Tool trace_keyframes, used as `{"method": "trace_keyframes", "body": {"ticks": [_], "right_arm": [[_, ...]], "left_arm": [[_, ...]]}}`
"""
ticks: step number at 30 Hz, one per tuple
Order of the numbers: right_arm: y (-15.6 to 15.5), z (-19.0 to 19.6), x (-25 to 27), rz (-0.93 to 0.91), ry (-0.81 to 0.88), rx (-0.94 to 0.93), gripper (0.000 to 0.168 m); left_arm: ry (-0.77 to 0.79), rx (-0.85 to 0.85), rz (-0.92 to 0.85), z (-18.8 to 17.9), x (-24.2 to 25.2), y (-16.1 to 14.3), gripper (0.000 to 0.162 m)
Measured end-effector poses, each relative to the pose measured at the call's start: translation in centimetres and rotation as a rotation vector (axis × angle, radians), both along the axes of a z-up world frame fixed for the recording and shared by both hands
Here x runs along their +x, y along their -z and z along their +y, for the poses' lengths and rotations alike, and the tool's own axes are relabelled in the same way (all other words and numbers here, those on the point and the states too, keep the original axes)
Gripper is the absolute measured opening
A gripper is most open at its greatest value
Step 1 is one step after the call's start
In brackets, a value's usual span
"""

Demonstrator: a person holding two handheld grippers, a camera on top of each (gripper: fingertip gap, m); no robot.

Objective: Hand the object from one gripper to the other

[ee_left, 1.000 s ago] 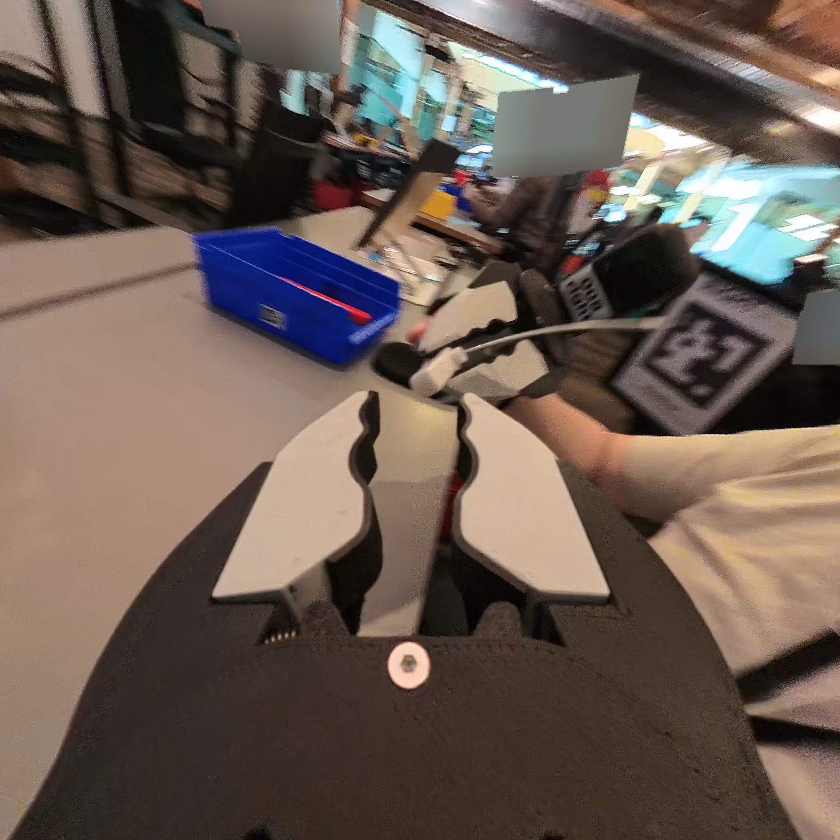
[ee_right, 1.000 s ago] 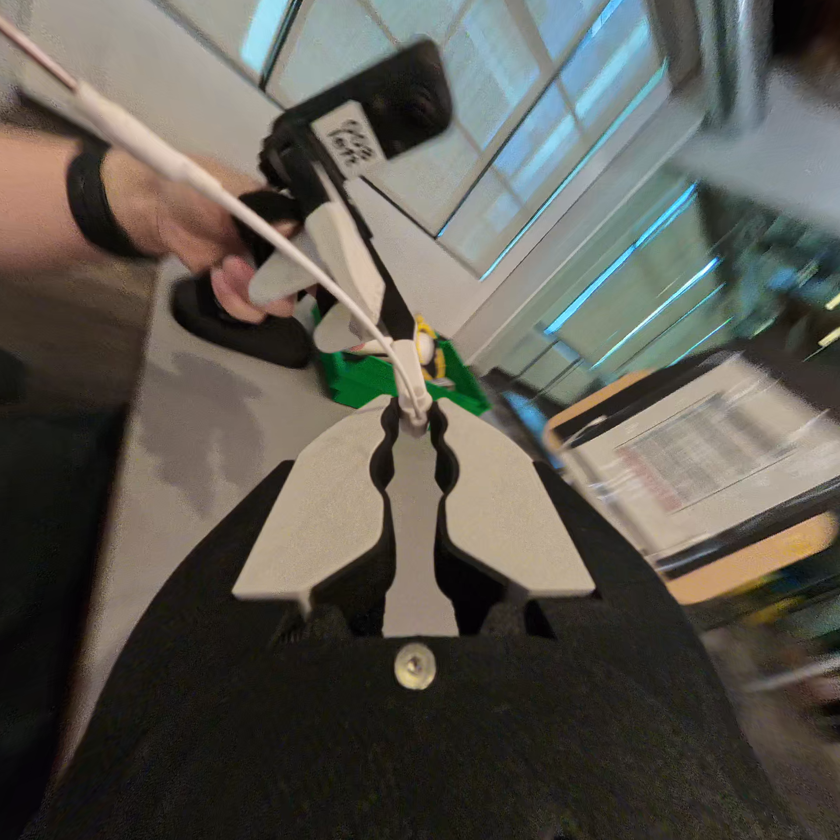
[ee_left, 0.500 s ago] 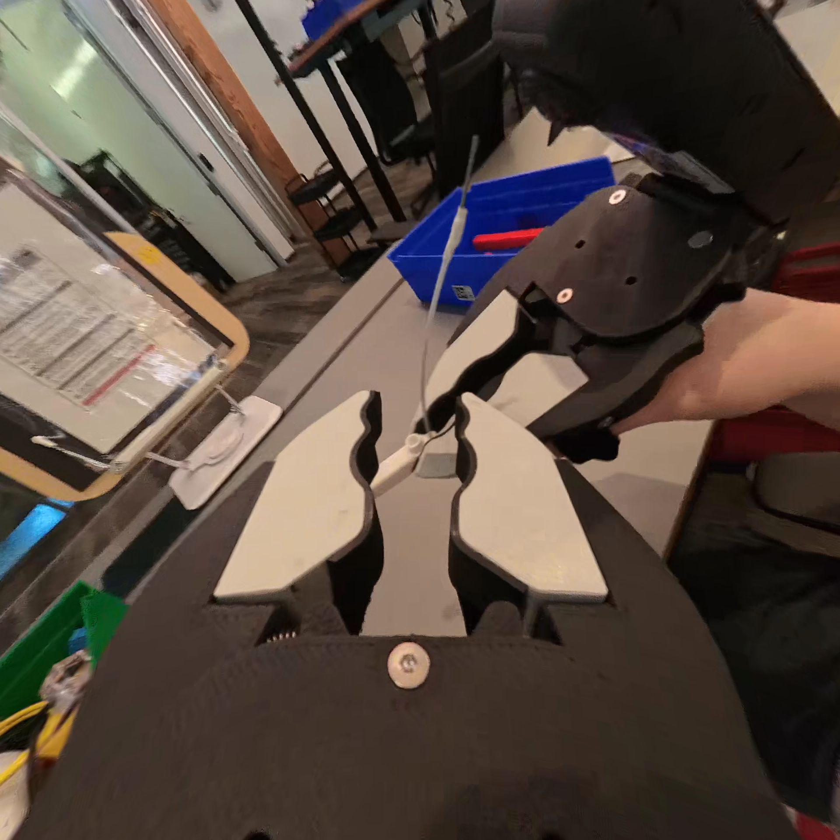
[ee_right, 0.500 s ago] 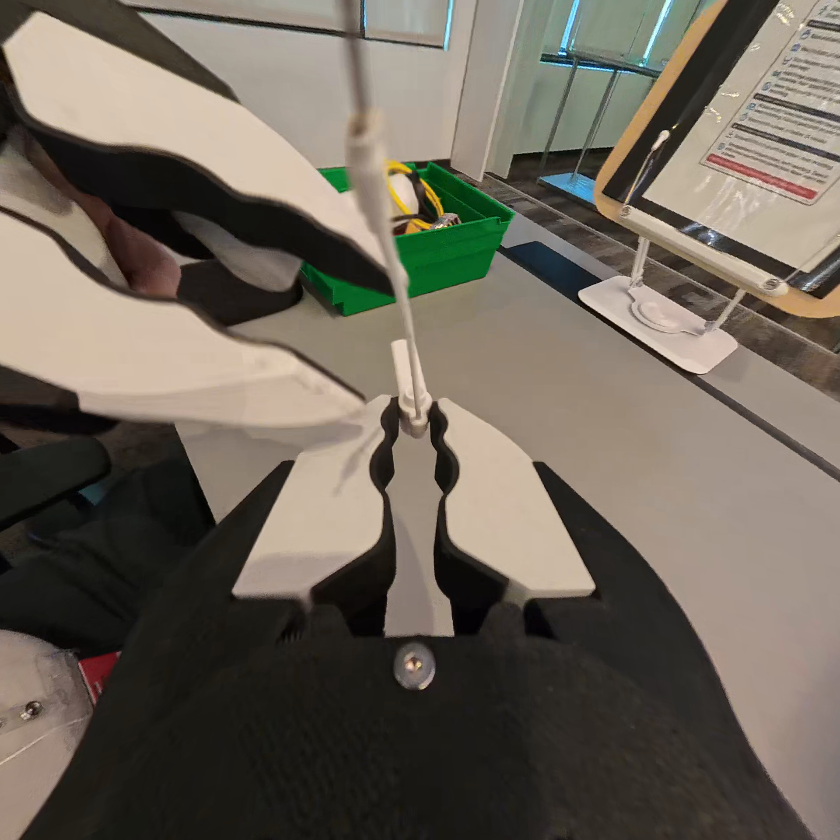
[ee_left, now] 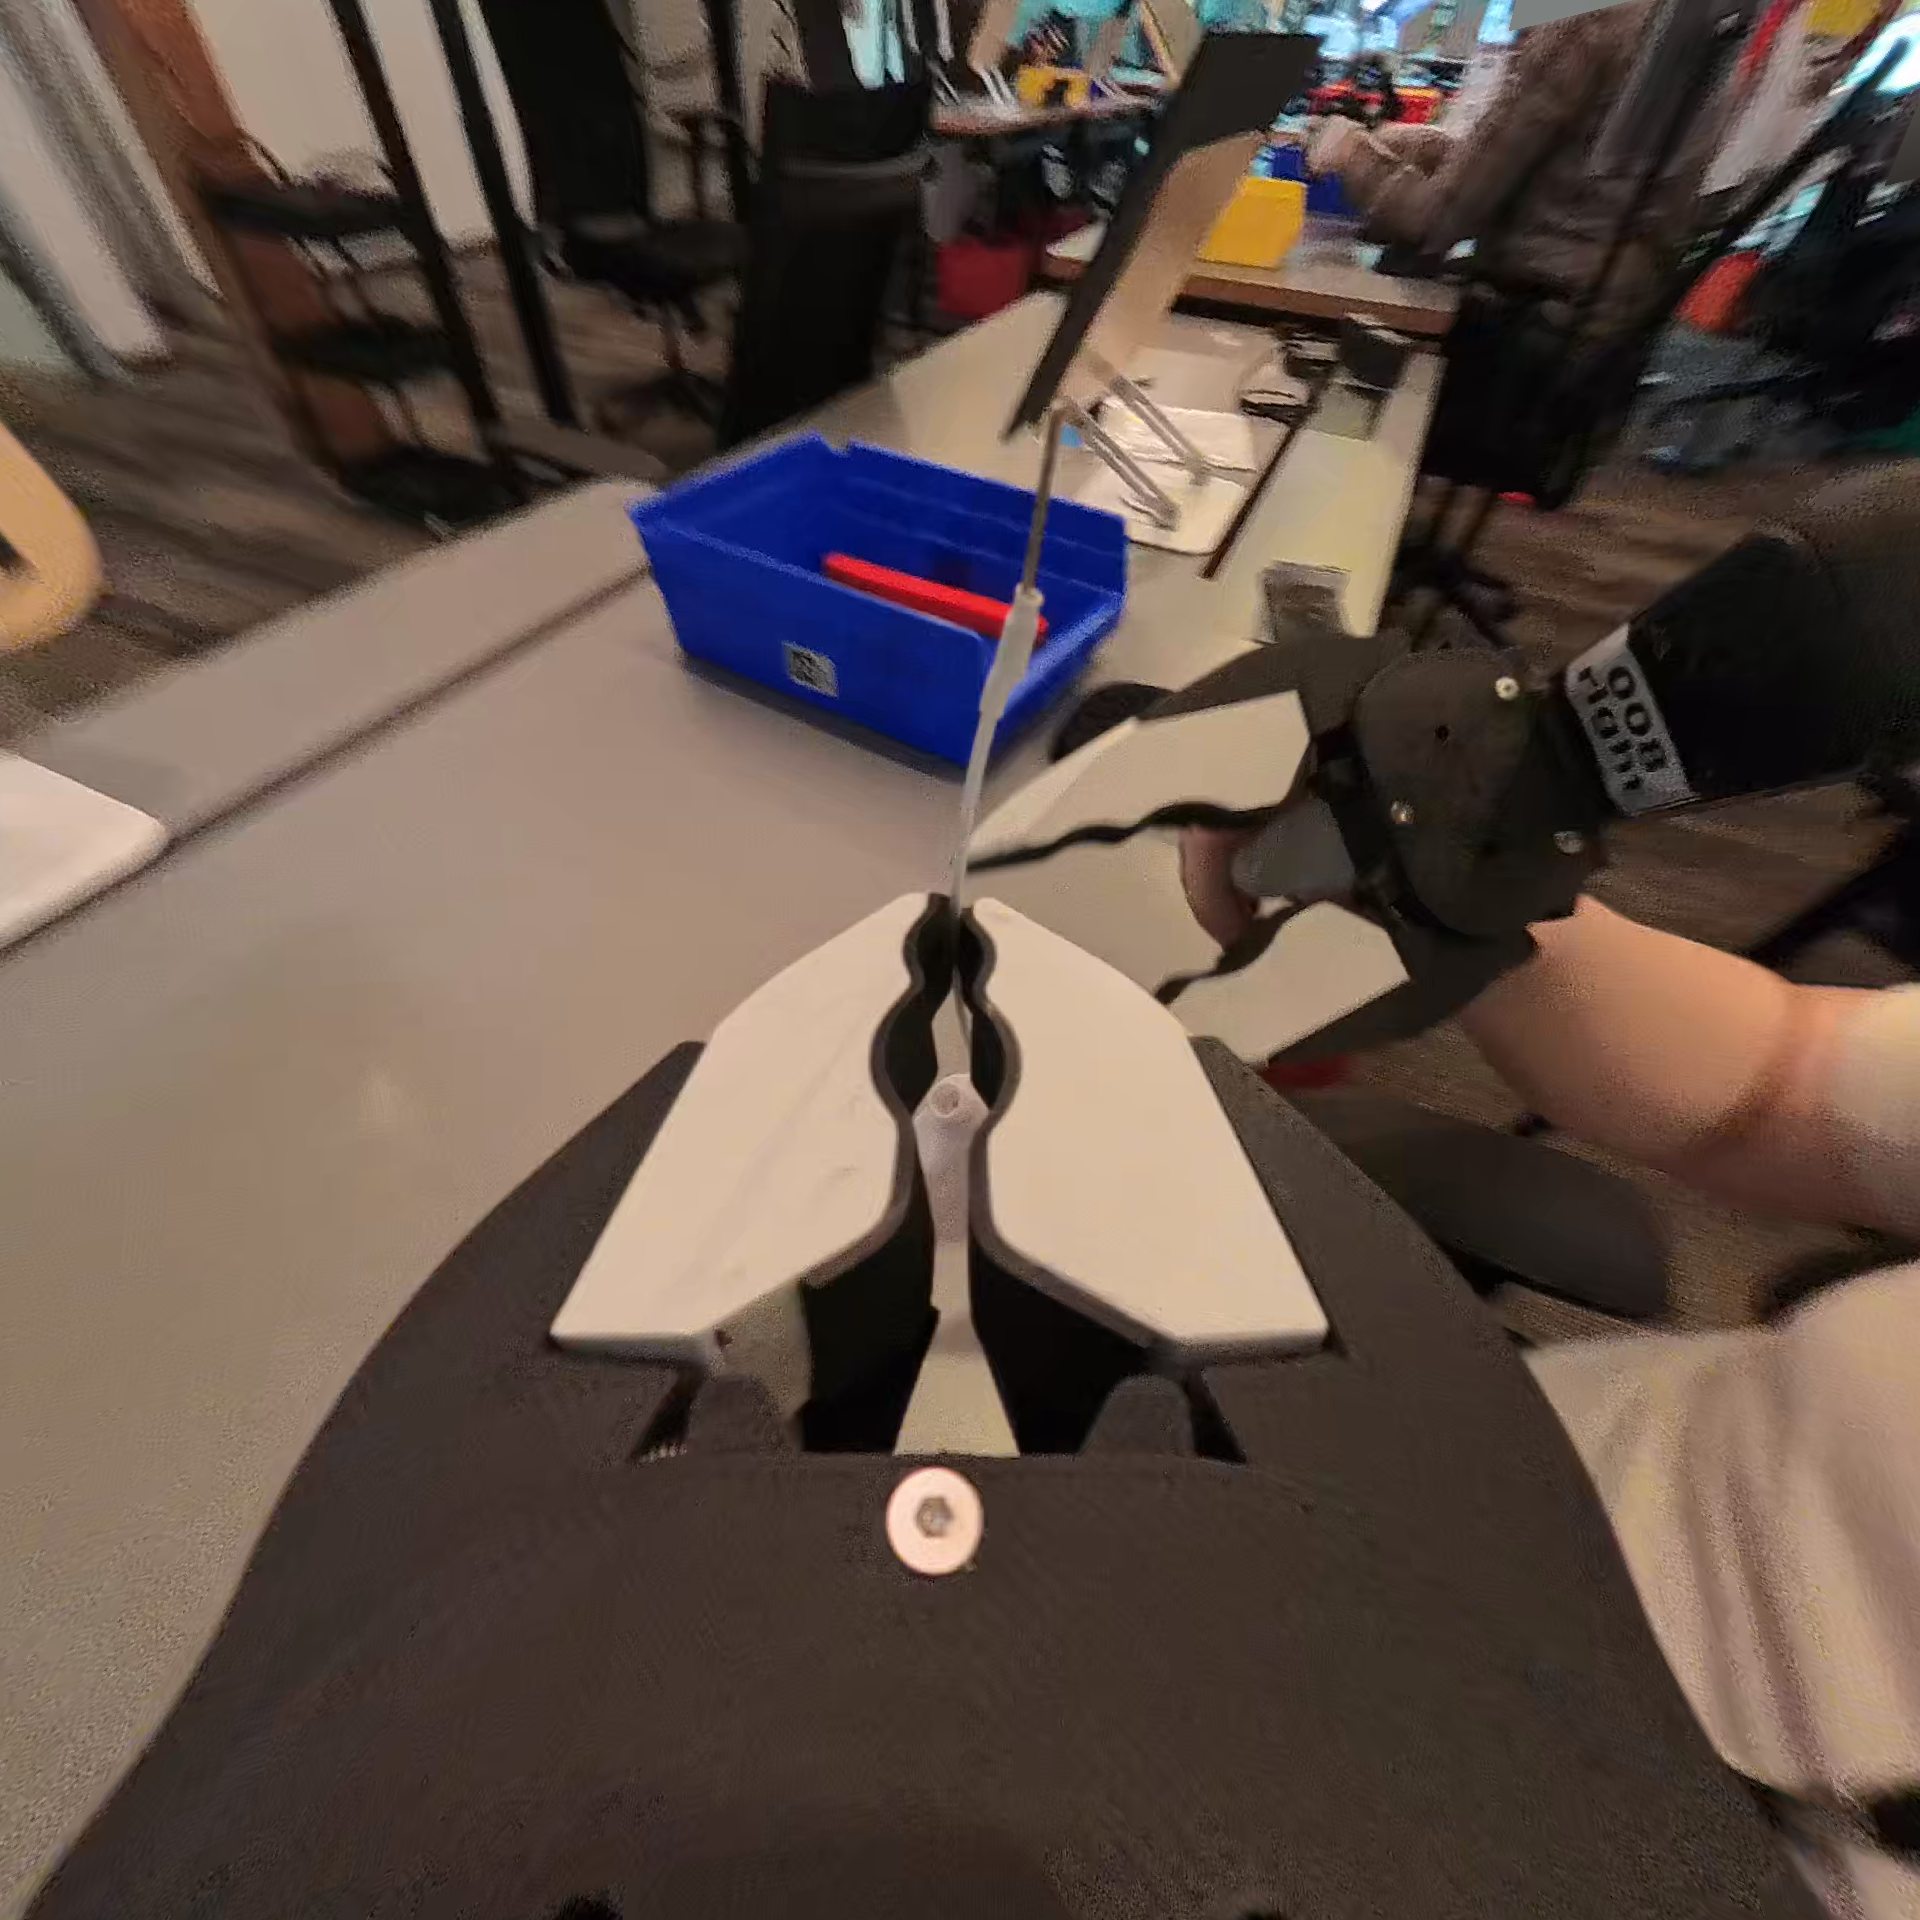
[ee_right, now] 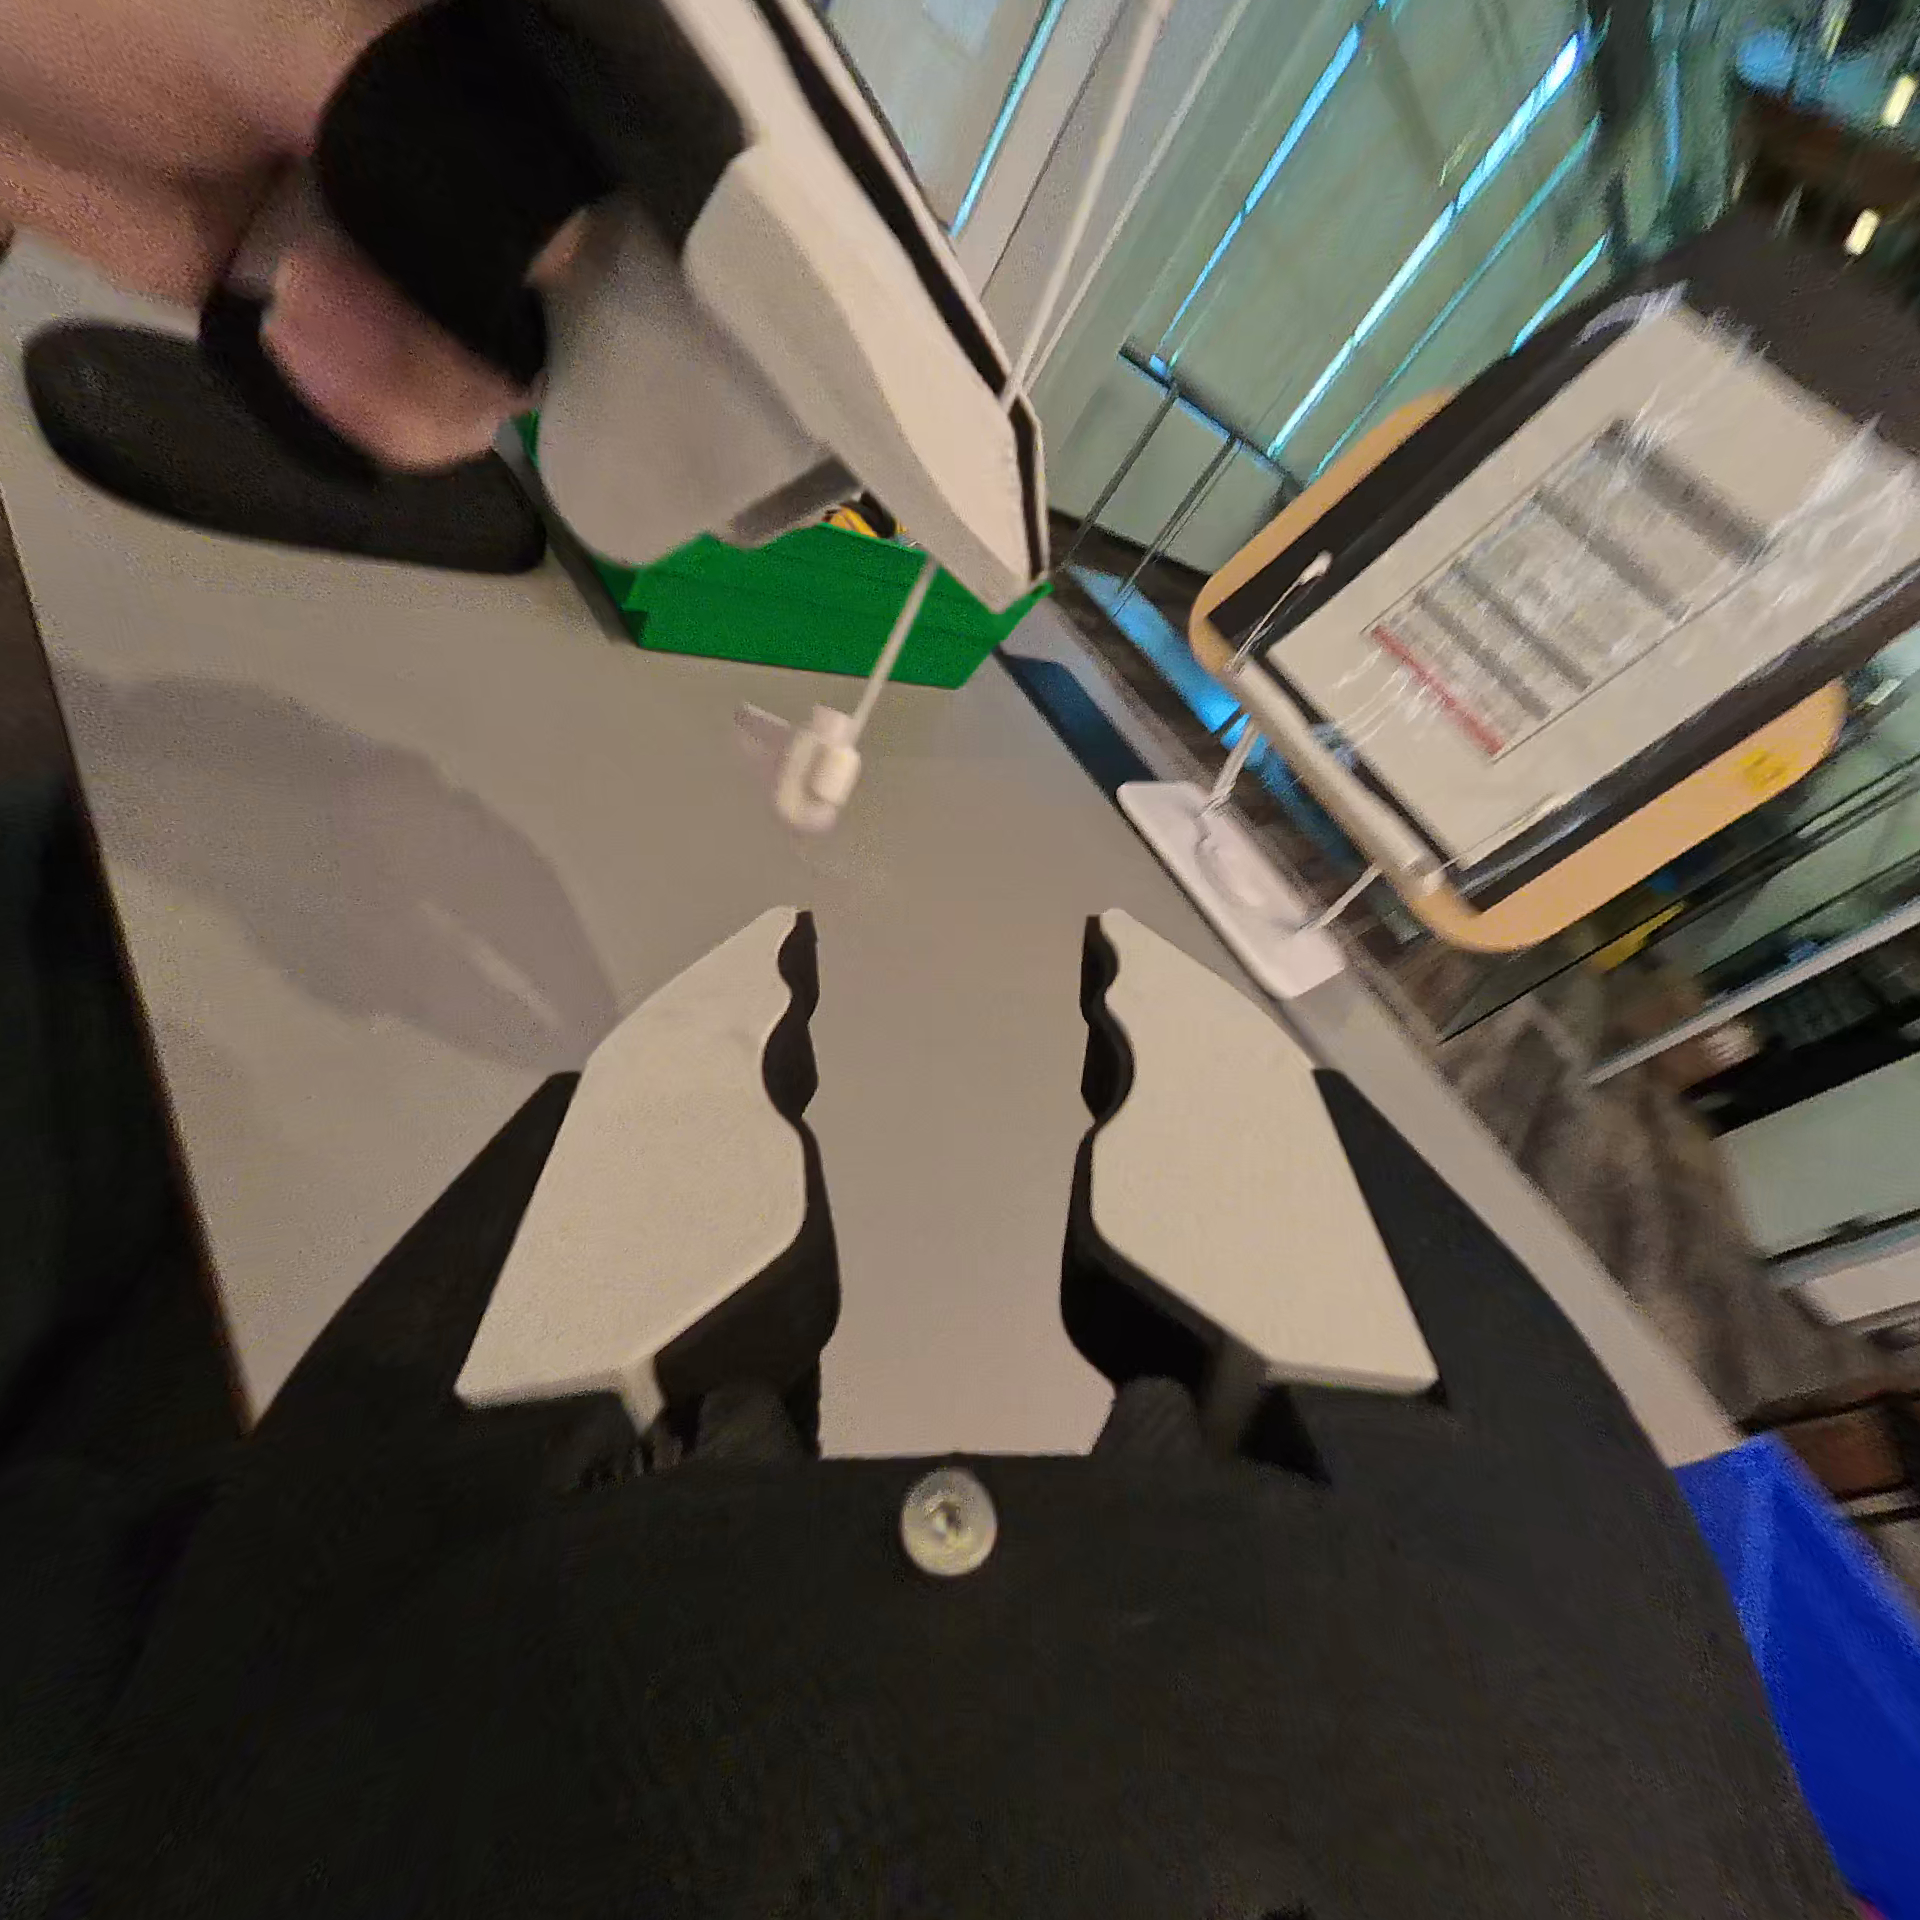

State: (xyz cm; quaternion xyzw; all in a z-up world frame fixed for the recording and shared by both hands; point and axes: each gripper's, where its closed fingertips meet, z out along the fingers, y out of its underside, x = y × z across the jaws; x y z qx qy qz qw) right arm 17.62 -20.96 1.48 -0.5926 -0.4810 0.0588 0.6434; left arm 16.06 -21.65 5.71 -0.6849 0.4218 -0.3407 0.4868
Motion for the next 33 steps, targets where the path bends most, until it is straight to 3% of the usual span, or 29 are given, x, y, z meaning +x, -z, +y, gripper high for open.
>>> {"method": "trace_keyframes", "body": {"ticks": [4, 6, 10, 15, 18, 19, 21, 26, 29, 33], "right_arm": [[-3.4, -2.1, 0.0, -0.148, -0.078, 0.420, 0.049], [-5.2, -3.1, -0.8, -0.331, -0.088, 0.698, 0.046], [-8.1, -3.9, -3.6, -0.628, -0.080, 1.123, 0.042], [-8.6, -5.0, -7.1, -0.709, -0.250, 1.283, 0.039], [-8.2, -4.5, -7.8, -0.768, -0.255, 1.326, 0.013], [-8.1, -4.3, -7.8, -0.766, -0.252, 1.304, 0.004], [-7.8, -3.5, -7.4, -0.731, -0.233, 1.158, 0.002], [-6.4, -1.0, -5.1, -0.502, -0.180, 0.631, 0.002], [-4.1, 0.1, -3.7, -0.300, -0.182, 0.159, 0.002], [-2.0, -0.1, -3.0, -0.050, -0.222, -0.329, 0.002]], "left_arm": [[0.190, -0.341, -0.047, -1.7, -2.3, 0.6, 0.000], [0.273, -0.486, -0.094, -2.7, -2.9, 0.2, 0.000], [0.369, -0.589, -0.119, -4.7, -2.9, 0.0, 0.000], [0.460, -0.642, -0.121, -7.1, -2.2, 0.0, 0.000], [0.499, -0.654, -0.130, -8.0, -2.2, -0.3, 0.001], [0.517, -0.656, -0.147, -8.3, -2.3, -0.7, 0.006], [0.506, -0.622, -0.172, -8.0, -2.5, -1.2, 0.016], [0.374, -0.413, -0.315, -5.3, -5.3, -4.4, 0.043], [0.250, -0.232, -0.388, -3.4, -8.1, -5.9, 0.042], [0.183, -0.204, -0.347, -3.0, -9.0, -3.5, 0.041]]}}
